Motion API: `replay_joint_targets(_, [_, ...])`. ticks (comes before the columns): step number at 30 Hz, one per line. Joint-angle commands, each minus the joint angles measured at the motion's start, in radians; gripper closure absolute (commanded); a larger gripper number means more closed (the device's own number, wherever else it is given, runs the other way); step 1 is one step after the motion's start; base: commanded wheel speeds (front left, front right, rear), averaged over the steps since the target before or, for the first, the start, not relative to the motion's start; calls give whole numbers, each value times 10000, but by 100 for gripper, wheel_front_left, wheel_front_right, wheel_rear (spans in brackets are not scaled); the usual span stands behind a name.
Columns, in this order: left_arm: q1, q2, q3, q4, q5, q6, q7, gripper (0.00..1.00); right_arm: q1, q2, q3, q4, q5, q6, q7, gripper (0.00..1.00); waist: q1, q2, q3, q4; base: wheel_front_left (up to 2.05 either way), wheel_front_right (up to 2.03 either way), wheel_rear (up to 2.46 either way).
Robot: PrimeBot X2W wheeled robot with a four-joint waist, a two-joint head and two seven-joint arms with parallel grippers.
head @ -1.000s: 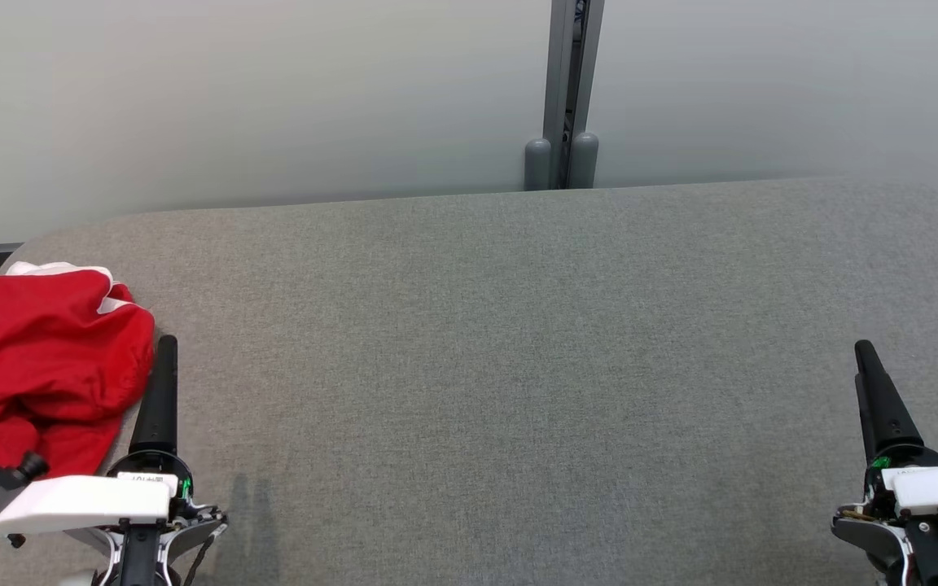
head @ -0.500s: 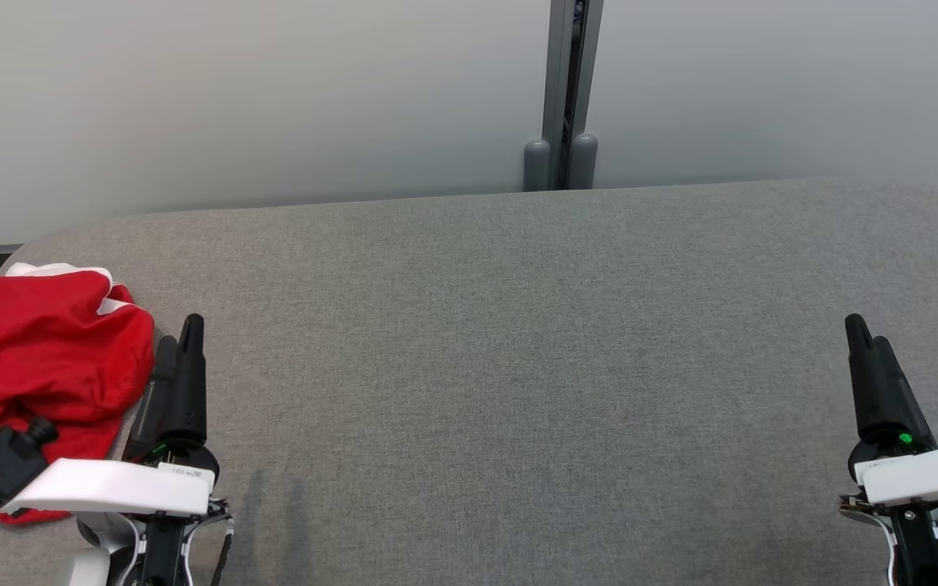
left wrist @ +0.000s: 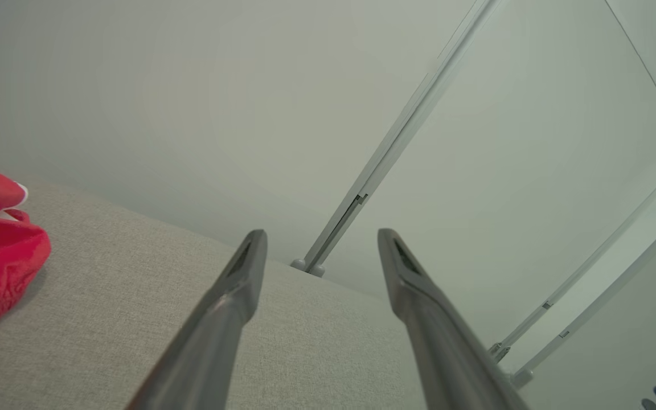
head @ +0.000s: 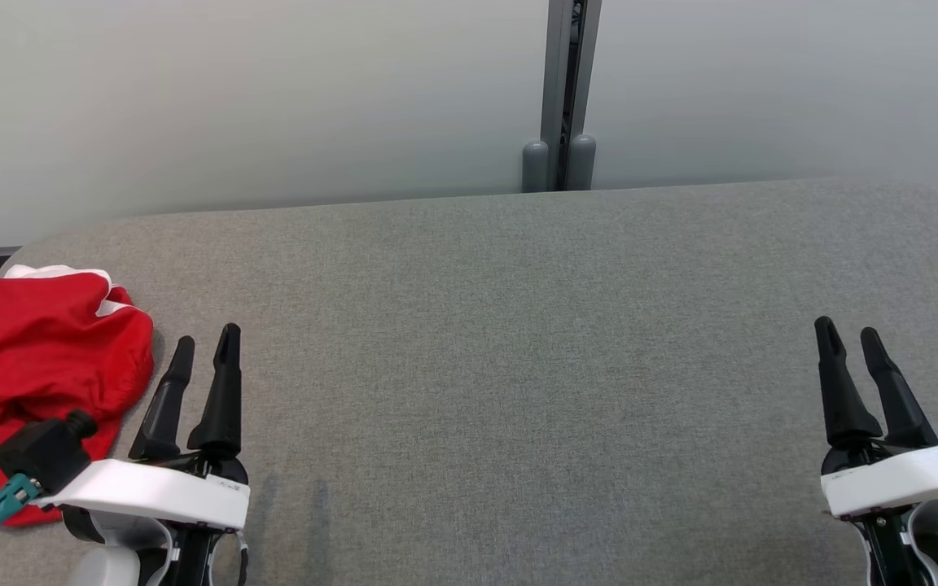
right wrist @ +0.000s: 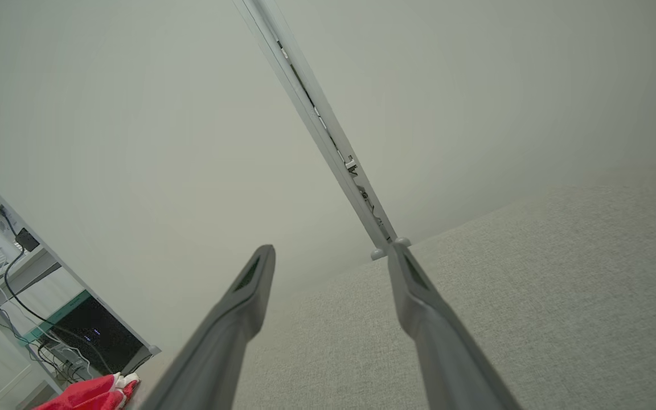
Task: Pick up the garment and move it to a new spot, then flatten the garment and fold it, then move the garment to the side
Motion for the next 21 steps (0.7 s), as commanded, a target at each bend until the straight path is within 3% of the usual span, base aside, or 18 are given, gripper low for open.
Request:
replay_joint_targets(1, [-162,102,-32,-80,364,32,-106,0,-173,-129,49,-109,-365,49,-133,0,0,0,-5,0,0,0,0])
replay_joint_targets(21, [-35,222,-219,919,2915,365,-660,0,12,-29,316,508,-2794,52,-686,0,0,0,-44,4,0,0,0])
